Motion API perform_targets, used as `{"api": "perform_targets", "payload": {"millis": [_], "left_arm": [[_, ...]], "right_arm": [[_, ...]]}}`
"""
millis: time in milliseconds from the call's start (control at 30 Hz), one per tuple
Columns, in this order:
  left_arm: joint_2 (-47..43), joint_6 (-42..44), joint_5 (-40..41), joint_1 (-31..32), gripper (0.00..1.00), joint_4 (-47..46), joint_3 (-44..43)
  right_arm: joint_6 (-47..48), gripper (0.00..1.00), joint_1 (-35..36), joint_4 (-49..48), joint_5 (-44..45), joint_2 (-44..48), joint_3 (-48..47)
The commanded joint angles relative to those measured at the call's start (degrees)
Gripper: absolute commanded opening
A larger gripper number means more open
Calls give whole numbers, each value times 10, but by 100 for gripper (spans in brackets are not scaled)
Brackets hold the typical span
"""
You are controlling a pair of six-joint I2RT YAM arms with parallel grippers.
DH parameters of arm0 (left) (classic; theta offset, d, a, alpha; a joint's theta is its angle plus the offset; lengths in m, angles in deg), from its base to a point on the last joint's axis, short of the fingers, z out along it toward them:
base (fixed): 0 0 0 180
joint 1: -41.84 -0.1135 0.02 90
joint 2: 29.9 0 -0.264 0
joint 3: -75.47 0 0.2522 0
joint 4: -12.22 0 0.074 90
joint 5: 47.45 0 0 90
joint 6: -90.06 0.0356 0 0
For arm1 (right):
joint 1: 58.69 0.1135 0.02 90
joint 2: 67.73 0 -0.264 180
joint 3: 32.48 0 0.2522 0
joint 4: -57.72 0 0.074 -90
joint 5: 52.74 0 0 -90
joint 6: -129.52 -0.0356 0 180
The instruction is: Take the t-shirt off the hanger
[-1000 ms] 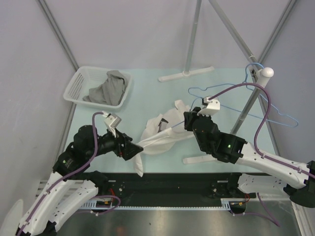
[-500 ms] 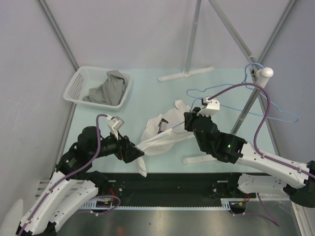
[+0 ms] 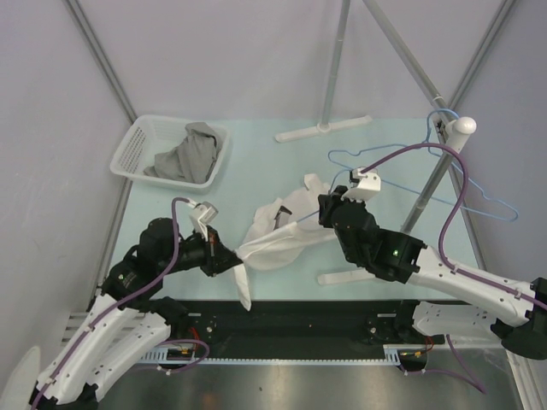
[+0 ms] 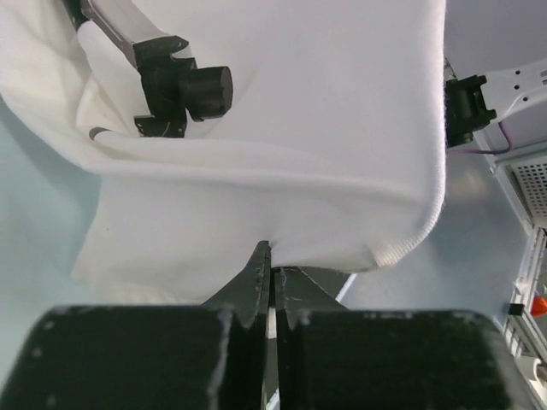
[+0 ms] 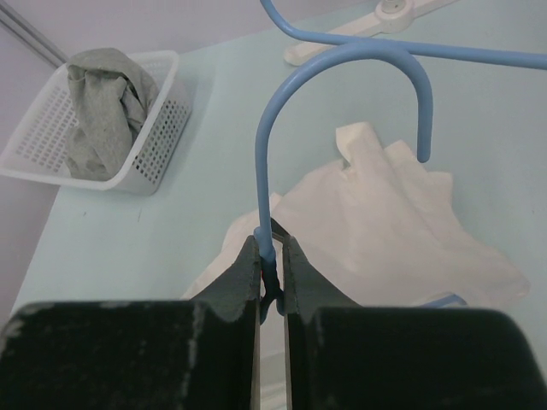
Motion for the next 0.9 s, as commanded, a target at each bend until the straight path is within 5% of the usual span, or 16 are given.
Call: {"api": "perform_targets", "payload": {"millis": [0, 233, 533, 867], "left_arm": [[-22, 0, 77, 3, 0, 5, -31], [-104, -43, 275, 3, 0, -8, -85], [-162, -47, 378, 3, 0, -4, -98], [-212, -64, 485, 3, 0, 58, -114]], "right_arm": [[-48, 0, 0, -25, 27, 0, -16], [-119, 0, 0, 10, 68, -2, -8], [-231, 0, 1, 91, 101, 4, -5], [-242, 0, 2, 83, 97, 5, -10]]}}
